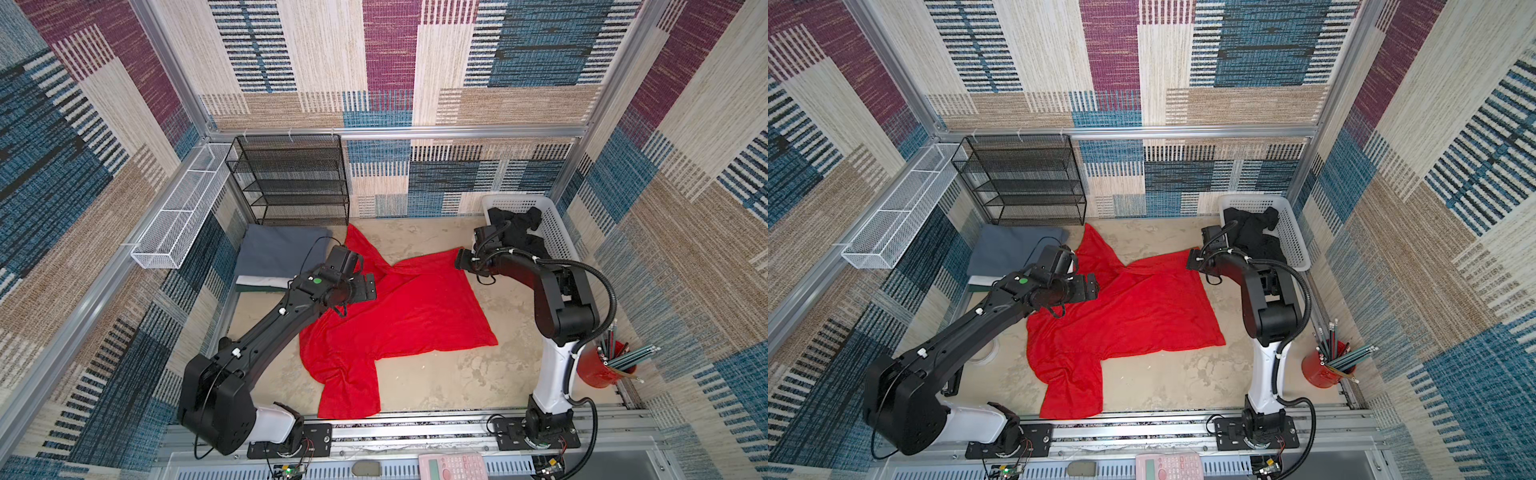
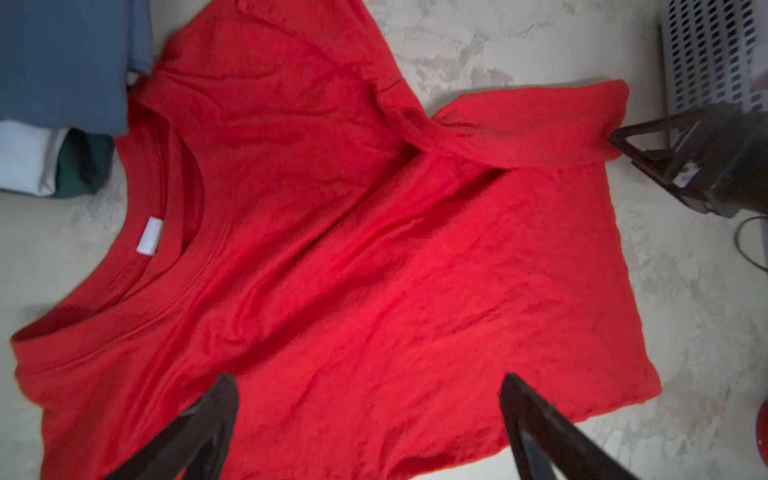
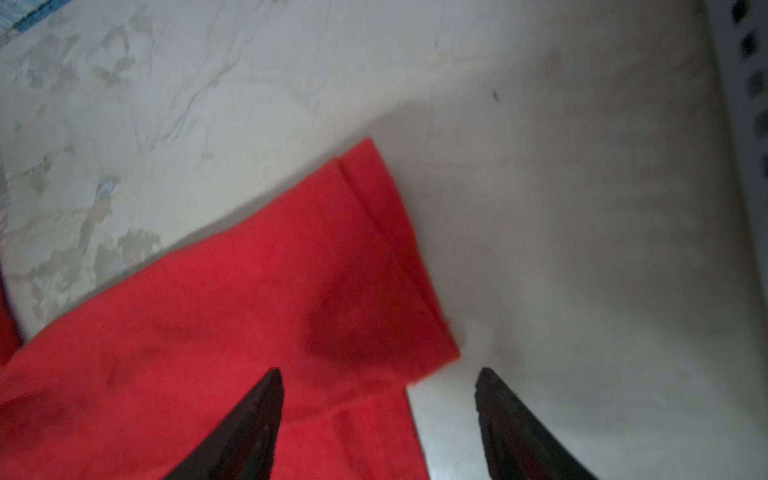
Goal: Fold and stack the t-shirts
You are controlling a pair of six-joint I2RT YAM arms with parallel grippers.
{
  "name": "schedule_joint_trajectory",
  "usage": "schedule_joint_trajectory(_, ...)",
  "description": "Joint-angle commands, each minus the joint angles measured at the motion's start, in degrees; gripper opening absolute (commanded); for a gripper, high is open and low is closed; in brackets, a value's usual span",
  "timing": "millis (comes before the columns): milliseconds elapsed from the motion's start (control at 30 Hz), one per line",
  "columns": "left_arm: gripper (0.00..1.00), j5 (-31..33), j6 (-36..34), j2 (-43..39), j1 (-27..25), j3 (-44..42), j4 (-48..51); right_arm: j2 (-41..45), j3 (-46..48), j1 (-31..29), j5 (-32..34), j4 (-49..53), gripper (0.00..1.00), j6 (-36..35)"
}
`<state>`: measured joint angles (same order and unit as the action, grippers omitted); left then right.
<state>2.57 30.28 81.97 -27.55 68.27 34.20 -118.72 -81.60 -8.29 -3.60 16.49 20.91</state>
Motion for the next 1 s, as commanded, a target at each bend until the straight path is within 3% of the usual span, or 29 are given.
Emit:
schedule_joint_trajectory(0, 0.99, -1.20, -4.53, 2.75, 0.98, 3.36, -0.26, -3.77, -3.54, 0.97, -0.08, 0.21, 0.71, -0.06)
schedule_joint_trajectory(267, 0.98, -3.16, -4.79, 5.93, 3.17, 4.06, -0.85, -3.73, -1.25, 1.35, -3.09, -1.75, 0.56, 2.19)
schedule_joint_trajectory(567, 0.97, -4.46, -5.98, 6.53, 4.99, 4.07, -1.44, 4.03, 10.21, 1.35, -3.96, -5.33, 0.53, 5.72)
schedule_joint_trajectory(833, 0.97, -5.36, -6.82, 7.85, 6.76, 3.03, -2.66, 0.54, 6.66, 1.35, -6.25, -5.65, 0.51, 4.91)
schedule_joint_trajectory(967, 0.97, -4.80, -7.08, 7.34, 8.02, 2.04, -4.49, -0.58, 6.43, 1.35, -6.54, -5.70, 0.41, 5.31)
